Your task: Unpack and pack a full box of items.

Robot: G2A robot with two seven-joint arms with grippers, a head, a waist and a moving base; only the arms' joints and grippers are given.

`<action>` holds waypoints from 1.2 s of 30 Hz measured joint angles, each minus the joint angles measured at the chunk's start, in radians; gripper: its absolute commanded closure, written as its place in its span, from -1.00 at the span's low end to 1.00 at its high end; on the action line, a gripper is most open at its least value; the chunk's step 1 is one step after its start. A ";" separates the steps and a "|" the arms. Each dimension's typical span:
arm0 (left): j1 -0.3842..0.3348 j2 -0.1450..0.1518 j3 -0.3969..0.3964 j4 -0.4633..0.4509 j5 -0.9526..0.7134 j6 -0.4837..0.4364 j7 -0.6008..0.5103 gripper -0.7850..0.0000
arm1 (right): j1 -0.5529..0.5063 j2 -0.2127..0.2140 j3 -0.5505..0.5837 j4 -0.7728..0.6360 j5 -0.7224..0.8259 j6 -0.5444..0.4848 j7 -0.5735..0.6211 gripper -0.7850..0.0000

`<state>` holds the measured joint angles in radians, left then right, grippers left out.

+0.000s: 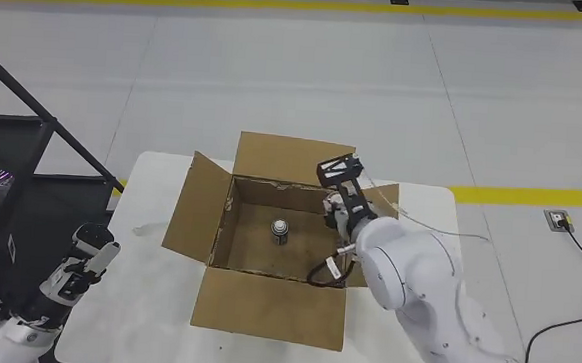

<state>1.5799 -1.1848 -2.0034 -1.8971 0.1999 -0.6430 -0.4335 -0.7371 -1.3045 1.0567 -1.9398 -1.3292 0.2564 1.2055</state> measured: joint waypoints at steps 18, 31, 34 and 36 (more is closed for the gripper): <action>0.000 0.000 0.000 0.000 0.000 0.000 0.000 -1.00 | -0.293 0.038 0.450 0.087 0.095 -0.058 -0.093 1.00; 0.000 0.000 0.000 0.000 0.000 0.000 0.000 -1.00 | -0.276 0.045 0.489 0.371 0.211 -0.163 -0.186 0.17; 0.000 0.000 0.000 0.000 0.000 0.000 0.000 -1.00 | -0.273 0.047 0.487 0.382 0.218 -0.168 -0.187 -1.00; 0.000 0.000 0.000 0.000 0.000 0.000 0.000 -1.00 | -0.273 0.048 0.484 0.385 0.220 -0.168 -0.187 -1.00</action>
<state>1.5799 -1.1848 -2.0034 -1.8971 0.1999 -0.6430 -0.4335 -1.0103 -1.2566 1.5407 -1.5550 -1.1088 0.0882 1.0180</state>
